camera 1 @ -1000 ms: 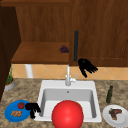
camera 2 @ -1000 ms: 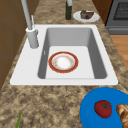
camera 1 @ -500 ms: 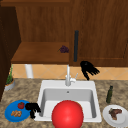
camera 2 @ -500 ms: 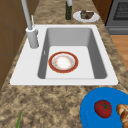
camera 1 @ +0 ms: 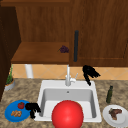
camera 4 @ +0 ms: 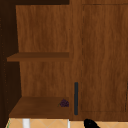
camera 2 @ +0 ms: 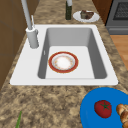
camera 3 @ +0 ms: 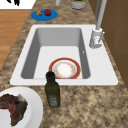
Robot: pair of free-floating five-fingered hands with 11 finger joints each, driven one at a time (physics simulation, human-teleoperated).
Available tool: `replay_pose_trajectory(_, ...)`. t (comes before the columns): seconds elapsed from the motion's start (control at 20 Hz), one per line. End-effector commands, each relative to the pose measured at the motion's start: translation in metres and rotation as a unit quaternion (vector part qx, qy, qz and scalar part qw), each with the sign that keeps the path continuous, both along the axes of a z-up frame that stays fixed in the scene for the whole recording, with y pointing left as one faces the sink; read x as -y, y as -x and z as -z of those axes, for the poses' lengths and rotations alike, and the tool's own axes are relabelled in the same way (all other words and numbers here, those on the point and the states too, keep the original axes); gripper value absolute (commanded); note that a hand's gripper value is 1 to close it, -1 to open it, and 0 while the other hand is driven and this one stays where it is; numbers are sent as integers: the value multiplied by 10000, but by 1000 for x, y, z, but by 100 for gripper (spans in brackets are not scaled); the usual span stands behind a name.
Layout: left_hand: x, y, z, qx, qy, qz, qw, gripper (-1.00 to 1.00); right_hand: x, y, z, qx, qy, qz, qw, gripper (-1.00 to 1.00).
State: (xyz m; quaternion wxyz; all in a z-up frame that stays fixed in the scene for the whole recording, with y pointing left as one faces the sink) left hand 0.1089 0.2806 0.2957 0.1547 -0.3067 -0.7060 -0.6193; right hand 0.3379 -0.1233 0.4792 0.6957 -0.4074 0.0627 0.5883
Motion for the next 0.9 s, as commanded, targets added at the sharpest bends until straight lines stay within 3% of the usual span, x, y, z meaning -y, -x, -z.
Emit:
replay_pose_trajectory(0.0,0,0,0,0,0,0,10000,0,0,20,12,206,-336,-145,9991,-100)
replay_pose_trajectory(0.15,0,0,0,0,0,0,10000,0,0,44,22,450,-456,-85,9979,-100)
replay_pose_trajectory(0.25,0,0,0,0,0,0,10000,0,4,47,26,563,-592,-239,9964,-100)
replay_pose_trajectory(0.55,0,0,0,0,0,0,10000,0,31,61,35,508,-1298,-400,9894,-100)
replay_pose_trajectory(0.85,0,0,0,0,0,0,10000,0,48,69,52,442,-1399,-882,9852,-100)
